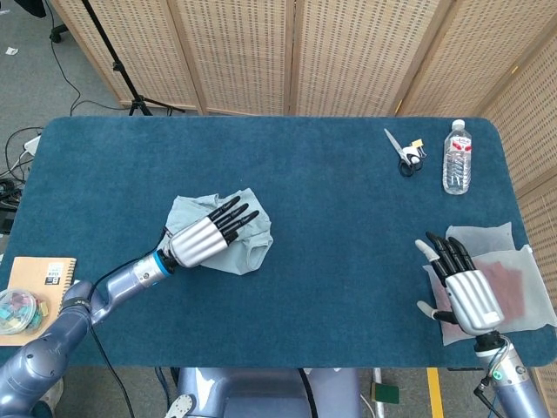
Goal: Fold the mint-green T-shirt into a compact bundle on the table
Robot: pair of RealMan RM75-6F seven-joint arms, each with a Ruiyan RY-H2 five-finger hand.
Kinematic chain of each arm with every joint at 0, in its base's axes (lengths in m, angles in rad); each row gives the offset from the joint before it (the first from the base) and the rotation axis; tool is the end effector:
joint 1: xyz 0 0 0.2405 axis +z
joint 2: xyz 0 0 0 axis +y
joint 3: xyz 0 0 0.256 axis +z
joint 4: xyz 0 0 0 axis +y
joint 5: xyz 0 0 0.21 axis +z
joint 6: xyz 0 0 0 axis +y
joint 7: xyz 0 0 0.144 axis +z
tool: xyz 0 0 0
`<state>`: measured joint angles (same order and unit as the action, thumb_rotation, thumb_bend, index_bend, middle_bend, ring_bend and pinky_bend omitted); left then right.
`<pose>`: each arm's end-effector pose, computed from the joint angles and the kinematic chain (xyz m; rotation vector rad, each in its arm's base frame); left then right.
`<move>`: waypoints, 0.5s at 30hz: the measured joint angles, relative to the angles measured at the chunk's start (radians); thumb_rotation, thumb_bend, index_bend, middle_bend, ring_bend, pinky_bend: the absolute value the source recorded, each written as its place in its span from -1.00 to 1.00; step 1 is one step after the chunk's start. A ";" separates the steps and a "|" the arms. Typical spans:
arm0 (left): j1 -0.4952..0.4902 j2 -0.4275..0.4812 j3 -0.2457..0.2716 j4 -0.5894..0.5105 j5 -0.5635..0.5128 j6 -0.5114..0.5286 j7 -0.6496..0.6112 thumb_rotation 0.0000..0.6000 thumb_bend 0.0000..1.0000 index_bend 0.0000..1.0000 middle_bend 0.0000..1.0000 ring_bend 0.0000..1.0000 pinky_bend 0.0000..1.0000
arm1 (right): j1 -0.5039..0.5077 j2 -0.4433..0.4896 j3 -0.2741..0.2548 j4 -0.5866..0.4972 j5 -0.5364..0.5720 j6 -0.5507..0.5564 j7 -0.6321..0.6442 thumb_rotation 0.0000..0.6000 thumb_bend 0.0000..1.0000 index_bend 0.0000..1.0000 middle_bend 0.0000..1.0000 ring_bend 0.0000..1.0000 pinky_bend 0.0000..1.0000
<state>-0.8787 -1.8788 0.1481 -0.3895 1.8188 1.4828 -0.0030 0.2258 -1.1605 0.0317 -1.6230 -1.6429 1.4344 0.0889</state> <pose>-0.1538 0.3740 -0.0254 -2.1146 0.3231 -1.0999 -0.2626 -0.2137 0.1282 1.5929 -0.9117 1.1372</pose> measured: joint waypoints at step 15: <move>-0.025 -0.056 0.109 0.130 0.133 0.124 0.073 1.00 -0.30 -0.64 -1.00 -1.00 -1.00 | 0.000 -0.002 -0.006 -0.004 -0.007 -0.003 -0.009 1.00 -1.00 -1.00 -1.00 -1.00 -1.00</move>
<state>-0.9039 -1.9349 0.2575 -0.2591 1.9517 1.6071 0.0702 0.2261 -1.1625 0.0259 -1.6273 -1.6499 1.4315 0.0797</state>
